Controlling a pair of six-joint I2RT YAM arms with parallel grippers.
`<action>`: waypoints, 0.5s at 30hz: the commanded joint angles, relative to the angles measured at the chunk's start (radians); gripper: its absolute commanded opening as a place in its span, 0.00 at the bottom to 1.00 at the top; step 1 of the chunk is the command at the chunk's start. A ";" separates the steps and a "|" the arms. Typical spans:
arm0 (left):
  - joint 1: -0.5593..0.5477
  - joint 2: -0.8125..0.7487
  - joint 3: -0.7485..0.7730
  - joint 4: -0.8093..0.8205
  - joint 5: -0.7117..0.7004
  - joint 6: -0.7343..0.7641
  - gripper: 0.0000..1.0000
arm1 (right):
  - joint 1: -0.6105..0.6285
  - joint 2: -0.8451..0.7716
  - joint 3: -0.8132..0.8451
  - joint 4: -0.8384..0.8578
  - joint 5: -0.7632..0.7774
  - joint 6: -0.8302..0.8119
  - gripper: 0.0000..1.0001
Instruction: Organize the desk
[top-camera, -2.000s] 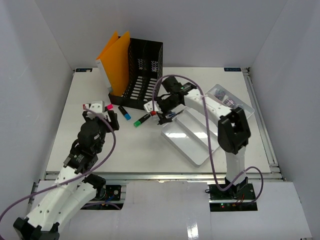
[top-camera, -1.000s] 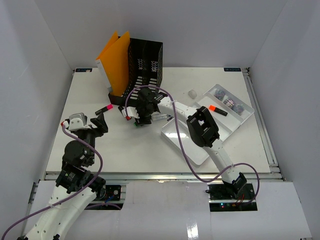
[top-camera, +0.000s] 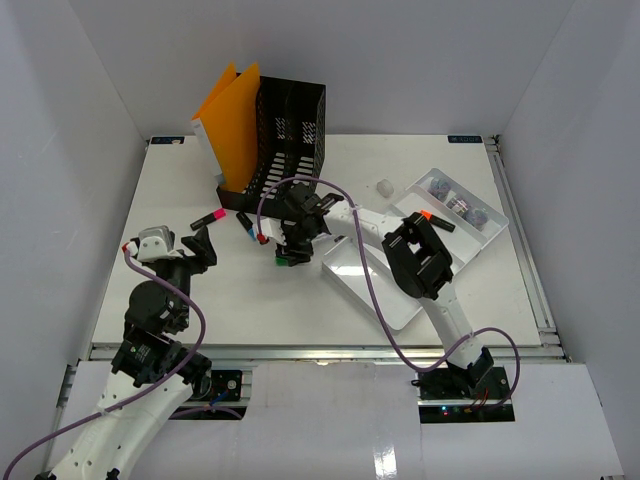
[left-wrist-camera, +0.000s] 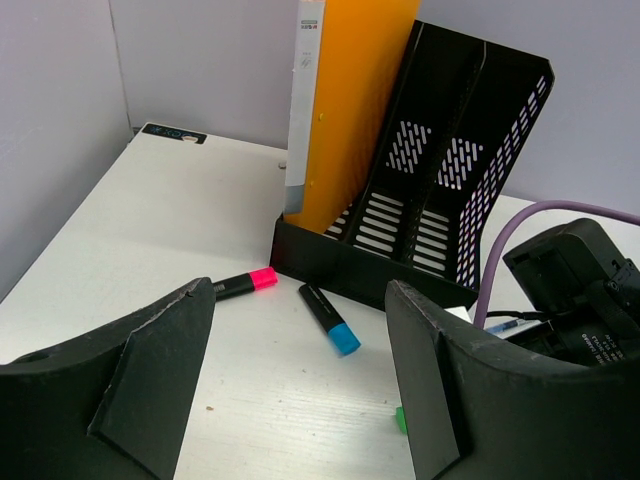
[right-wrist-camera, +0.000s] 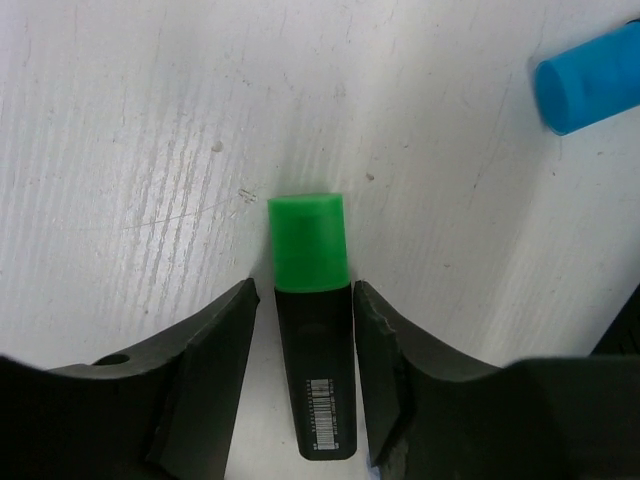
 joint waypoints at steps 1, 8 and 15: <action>0.002 0.007 -0.008 0.003 0.020 0.002 0.80 | 0.008 0.011 -0.044 -0.070 0.048 0.011 0.38; 0.002 0.007 -0.010 0.003 0.026 0.000 0.80 | -0.026 -0.055 0.041 -0.073 -0.129 0.123 0.18; 0.002 0.040 -0.009 0.001 0.066 -0.005 0.80 | -0.169 -0.263 0.071 -0.070 -0.331 0.264 0.13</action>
